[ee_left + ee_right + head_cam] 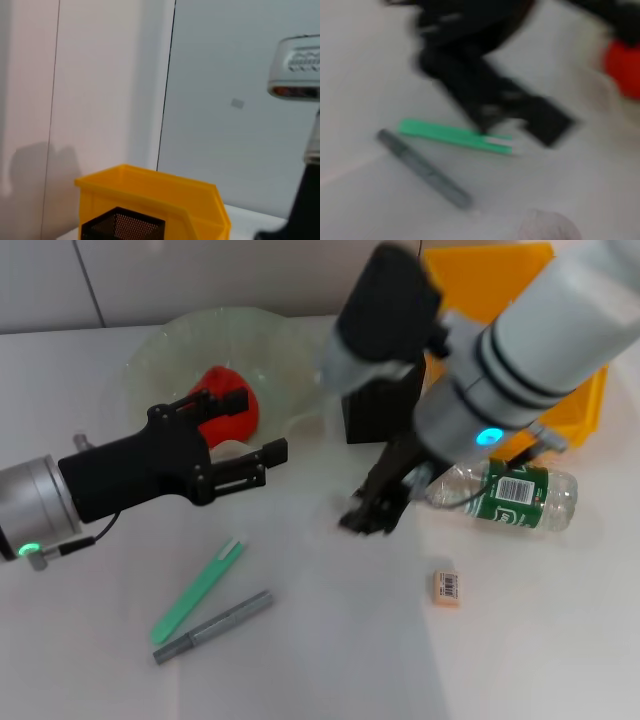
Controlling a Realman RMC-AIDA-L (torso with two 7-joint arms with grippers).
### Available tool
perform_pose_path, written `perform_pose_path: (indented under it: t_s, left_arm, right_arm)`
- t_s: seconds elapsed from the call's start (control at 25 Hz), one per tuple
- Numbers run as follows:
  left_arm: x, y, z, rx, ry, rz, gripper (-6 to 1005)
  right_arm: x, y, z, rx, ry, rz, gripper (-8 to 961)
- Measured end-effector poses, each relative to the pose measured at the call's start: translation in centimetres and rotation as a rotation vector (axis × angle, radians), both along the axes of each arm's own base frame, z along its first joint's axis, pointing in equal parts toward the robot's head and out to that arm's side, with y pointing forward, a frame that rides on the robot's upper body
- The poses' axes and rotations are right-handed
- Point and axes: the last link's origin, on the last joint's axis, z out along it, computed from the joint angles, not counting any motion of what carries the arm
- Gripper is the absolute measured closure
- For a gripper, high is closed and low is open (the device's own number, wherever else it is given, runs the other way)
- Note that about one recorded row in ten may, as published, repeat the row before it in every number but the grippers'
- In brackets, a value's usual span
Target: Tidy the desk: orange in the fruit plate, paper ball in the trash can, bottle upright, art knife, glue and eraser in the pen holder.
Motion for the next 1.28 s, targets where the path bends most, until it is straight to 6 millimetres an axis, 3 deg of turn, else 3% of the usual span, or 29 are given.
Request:
perform_pose_path:
  t_s: [0.16, 0.4, 0.8, 1.0, 1.28]
  left_arm:
    - [-0.4, -0.6, -0.2, -0.014, 0.006, 0.003, 179]
    - [-1.1, -3.2, -0.4, -0.052, -0.033, -0.04, 179]
    - [-0.9, -4.4, -1.5, -0.121, -0.017, -0.082, 180]
    - [-0.8, -4.3, -1.5, -0.118, -0.015, -0.082, 181]
    - [-0.9, -4.2, -1.5, -0.118, -0.01, -0.078, 181]
  right_arm:
    - [1.1, 1.8, 3.9, 0.144, 0.029, -0.048, 715]
    - [2.5, 3.3, 8.9, 0.302, 0.113, -0.092, 718]
    - [6.3, 5.3, 13.8, 0.575, 0.054, -0.141, 720]
    - [8.1, 6.2, 14.3, 0.672, 0.02, -0.141, 716]
    - [9.7, 7.8, 12.0, 0.681, 0.026, -0.155, 671]
